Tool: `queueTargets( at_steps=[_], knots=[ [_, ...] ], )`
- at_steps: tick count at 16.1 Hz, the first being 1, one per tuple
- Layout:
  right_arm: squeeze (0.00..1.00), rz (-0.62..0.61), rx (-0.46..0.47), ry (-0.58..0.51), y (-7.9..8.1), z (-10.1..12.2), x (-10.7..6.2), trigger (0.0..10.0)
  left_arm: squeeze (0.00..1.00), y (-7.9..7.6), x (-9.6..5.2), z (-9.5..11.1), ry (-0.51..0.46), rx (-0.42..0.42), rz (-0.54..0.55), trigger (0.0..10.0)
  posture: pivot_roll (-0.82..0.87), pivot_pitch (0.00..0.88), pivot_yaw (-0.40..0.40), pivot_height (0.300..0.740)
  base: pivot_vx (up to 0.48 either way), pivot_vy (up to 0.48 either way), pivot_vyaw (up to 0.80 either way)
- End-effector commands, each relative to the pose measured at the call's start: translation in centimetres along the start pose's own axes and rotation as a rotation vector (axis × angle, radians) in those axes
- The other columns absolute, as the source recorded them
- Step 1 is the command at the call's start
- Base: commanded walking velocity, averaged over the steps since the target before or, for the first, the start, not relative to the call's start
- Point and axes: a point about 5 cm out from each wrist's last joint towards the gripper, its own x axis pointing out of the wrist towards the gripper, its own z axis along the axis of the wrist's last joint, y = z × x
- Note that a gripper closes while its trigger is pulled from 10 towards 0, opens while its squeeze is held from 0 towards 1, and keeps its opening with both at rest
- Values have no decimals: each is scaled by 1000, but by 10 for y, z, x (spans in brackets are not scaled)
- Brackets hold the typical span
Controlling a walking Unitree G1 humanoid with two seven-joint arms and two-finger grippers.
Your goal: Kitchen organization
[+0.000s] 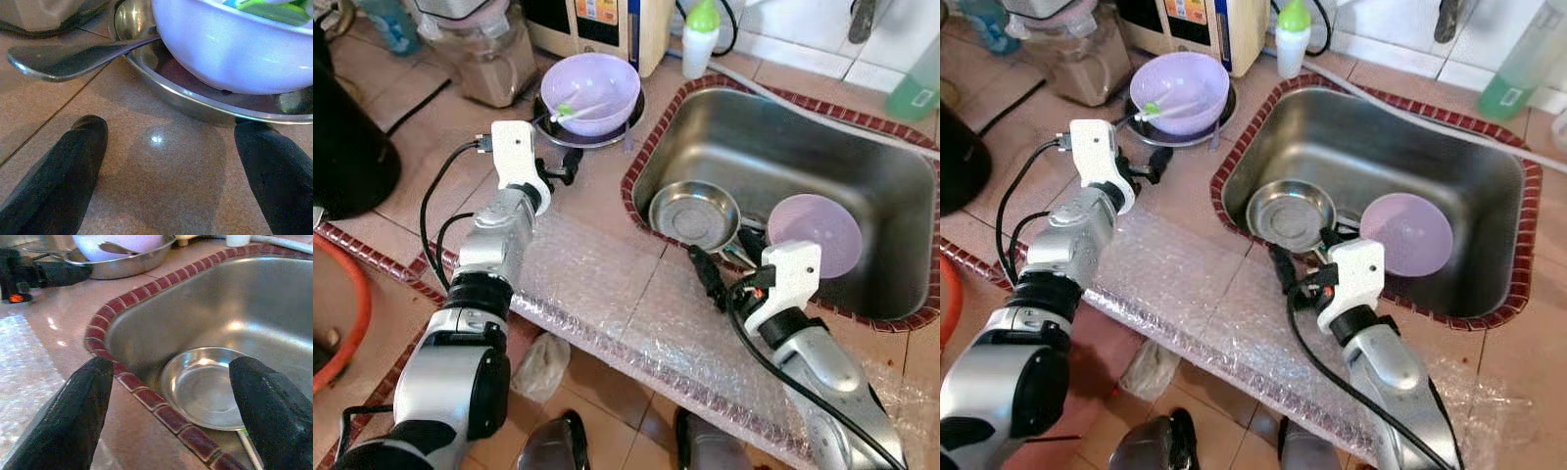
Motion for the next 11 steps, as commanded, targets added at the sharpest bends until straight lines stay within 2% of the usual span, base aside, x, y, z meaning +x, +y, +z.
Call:
queueTargets(
  at_steps=[1, 4, 8, 11],
  knots=[
    [0, 53, 10, -6, 8, 4, -2, 10000, 122, 3, 2, 7, -30, -43, 18, 10000, -243, 247, 83, 740, 0, 0, 0],
    [0, 116, 34, -63, 14, 21, 1, 10000, 114, 6, 2, 15, -81, -128, 43, 10000, -240, 239, 83, 740, 0, 0, 0],
    [0, 114, 24, -62, 12, 21, 5, 10000, 102, 2, -2, 18, -104, -151, 38, 10000, -230, 225, 80, 740, 0, 0, 0],
    [0, 126, 17, -44, 12, 20, 7, 10000, 78, -1, -9, 9, -91, -164, 41, 10000, -222, 222, 74, 740, 0, 0, 0]
  ],
)
